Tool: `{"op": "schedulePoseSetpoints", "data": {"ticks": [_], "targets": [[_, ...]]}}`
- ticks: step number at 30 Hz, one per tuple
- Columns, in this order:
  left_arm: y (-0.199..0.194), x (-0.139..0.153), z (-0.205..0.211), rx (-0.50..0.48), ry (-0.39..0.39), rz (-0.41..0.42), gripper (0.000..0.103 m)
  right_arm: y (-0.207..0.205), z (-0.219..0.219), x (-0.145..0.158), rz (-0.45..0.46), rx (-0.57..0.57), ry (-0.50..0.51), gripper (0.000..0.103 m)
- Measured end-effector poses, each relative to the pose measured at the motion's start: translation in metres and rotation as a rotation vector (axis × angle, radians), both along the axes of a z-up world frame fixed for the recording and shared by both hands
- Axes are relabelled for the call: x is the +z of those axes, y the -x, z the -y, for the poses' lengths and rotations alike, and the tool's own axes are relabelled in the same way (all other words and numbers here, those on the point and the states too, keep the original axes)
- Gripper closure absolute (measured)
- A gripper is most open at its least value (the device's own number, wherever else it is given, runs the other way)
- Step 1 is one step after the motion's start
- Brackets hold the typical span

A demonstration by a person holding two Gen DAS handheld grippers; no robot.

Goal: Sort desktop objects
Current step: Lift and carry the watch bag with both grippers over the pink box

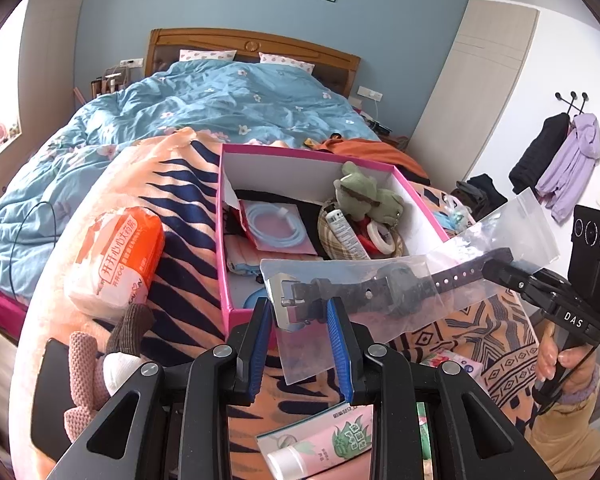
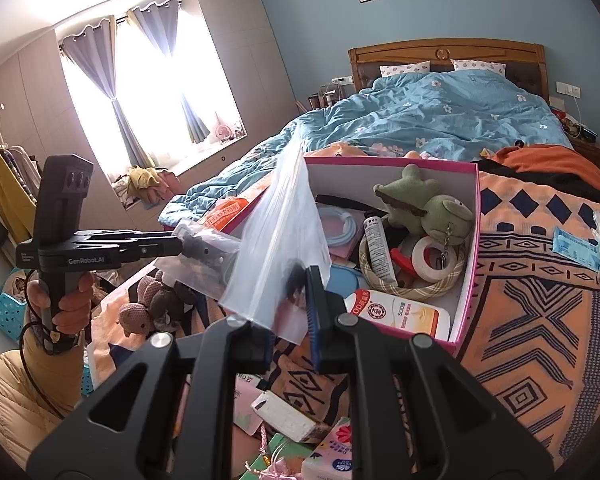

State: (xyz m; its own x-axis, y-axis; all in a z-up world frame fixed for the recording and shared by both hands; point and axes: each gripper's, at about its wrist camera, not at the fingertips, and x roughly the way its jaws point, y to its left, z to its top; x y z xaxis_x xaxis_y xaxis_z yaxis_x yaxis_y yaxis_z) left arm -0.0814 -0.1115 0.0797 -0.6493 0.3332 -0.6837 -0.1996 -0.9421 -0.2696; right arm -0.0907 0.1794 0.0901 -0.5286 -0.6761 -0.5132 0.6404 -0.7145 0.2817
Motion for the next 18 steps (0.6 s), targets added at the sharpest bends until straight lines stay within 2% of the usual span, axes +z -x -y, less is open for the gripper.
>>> {"op": "schedulePoseSetpoints", "data": {"ticks": [18], "targets": [[0.0103, 0.0026, 0.0011, 0.01, 0.005, -0.005, 0.075, 0.0094, 0.0004, 0.0017, -0.001, -0.004, 0.008, 0.088]]}}
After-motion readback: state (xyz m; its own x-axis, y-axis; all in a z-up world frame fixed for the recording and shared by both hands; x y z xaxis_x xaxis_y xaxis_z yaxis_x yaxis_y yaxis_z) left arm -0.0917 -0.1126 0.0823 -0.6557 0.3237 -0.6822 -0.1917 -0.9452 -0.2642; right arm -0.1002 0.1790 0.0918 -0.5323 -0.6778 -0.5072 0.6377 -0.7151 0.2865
